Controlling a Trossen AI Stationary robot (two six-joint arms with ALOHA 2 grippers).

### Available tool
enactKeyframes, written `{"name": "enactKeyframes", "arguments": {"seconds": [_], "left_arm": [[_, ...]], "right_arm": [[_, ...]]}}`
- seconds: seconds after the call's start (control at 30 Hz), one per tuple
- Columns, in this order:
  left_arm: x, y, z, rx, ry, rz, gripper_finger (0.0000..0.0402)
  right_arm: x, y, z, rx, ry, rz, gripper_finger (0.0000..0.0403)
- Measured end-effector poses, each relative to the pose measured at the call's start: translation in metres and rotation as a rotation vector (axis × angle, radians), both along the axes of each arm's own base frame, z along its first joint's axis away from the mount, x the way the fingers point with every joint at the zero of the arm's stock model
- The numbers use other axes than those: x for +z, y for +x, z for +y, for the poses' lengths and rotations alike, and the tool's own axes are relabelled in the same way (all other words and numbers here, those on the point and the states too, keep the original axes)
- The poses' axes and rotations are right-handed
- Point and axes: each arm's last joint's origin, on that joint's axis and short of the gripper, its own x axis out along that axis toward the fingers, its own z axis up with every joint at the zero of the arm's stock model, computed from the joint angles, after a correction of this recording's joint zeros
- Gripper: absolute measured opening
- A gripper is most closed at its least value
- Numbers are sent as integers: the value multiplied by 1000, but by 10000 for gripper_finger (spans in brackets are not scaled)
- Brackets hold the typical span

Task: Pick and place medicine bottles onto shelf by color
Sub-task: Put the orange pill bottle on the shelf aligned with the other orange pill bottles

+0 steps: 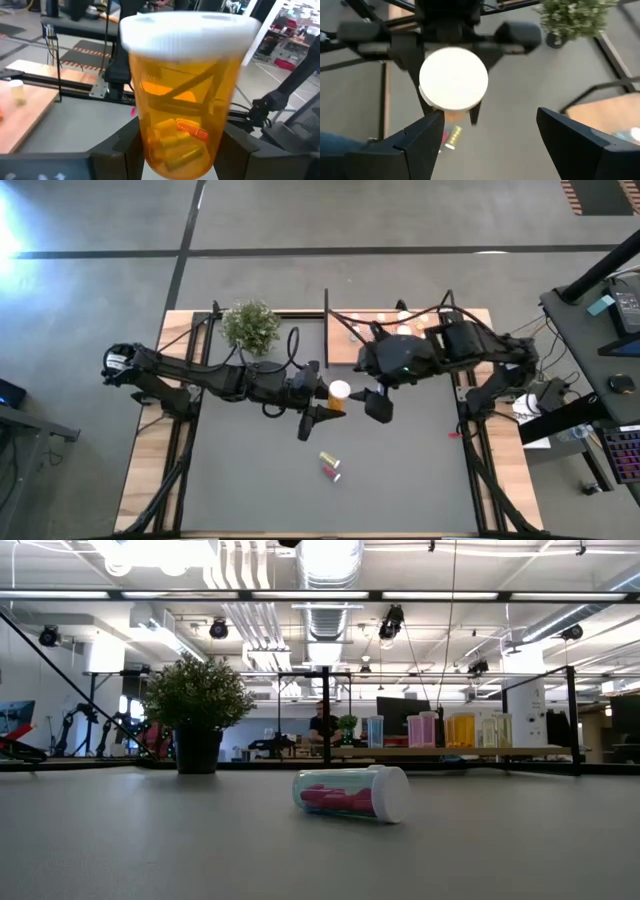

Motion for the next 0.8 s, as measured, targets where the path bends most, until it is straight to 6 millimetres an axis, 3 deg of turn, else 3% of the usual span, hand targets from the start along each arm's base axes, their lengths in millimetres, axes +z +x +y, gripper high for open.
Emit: {"name": "enactKeyframes", "arguments": {"seconds": [0.27, 0.6, 0.8], "left_arm": [[-2, 0, 0, -4, -1, 19, 160], [-3, 0, 0, 3, -74, 36, 160], [-8, 4, -1, -21, -79, 51, 160]], "right_arm": [[-3, 21, -3, 123, 117, 9, 306], [5, 10, -7, 111, 158, 5, 306], [-6, 23, -7, 117, 164, 43, 306]]}}
